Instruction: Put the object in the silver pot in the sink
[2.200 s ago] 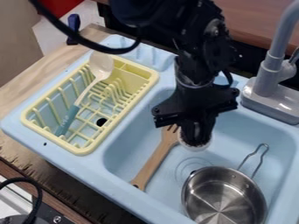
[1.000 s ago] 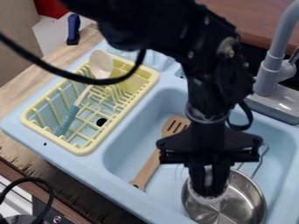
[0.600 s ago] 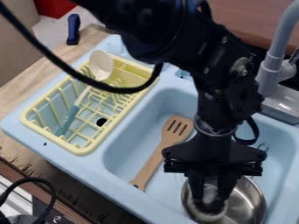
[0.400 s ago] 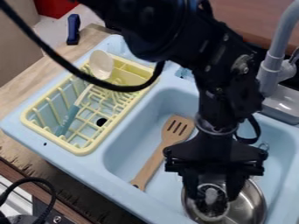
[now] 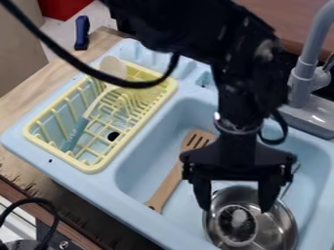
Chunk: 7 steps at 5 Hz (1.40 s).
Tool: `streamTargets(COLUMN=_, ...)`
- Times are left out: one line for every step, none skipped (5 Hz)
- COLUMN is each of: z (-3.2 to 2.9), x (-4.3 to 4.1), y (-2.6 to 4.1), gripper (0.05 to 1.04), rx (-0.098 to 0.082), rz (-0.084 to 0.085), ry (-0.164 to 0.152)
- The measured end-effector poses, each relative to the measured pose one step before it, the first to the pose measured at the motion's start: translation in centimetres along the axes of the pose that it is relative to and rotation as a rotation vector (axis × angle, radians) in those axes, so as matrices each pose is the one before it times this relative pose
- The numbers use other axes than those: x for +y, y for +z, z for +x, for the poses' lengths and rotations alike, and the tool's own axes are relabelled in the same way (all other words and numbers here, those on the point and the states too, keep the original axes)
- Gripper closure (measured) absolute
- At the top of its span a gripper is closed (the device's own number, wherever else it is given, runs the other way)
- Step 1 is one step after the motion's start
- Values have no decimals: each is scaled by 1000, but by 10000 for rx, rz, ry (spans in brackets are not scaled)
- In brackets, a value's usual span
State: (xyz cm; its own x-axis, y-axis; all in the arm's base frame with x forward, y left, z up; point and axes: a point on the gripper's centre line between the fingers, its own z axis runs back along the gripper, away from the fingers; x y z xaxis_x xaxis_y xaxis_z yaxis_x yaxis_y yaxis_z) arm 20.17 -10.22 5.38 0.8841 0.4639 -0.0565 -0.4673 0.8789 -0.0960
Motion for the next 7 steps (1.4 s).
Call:
streamTargets(z=1314, x=406, y=999, gripper=86, rx=-316, rz=126, ry=472)
streamTargets(z=2243, x=669, y=927, gripper=86, rx=-561, rz=162, ry=602)
streamTargets(z=1750, x=366, y=329, gripper=86, rx=-390, rz=-62, ry=229)
streamTargets(z=1409, x=628, y=22, gripper=86, rx=-351, rz=-117, ry=153)
streamTargets(z=1655, x=1505, y=485, gripper=86, rx=-345, rz=98, ry=38)
streamTargets(z=798, x=1047, y=248, gripper=86, rx=117, rz=104, ry=-242)
streamTargets(z=1020, x=693, y=372, gripper=86, rx=191, rz=308, ry=-1178)
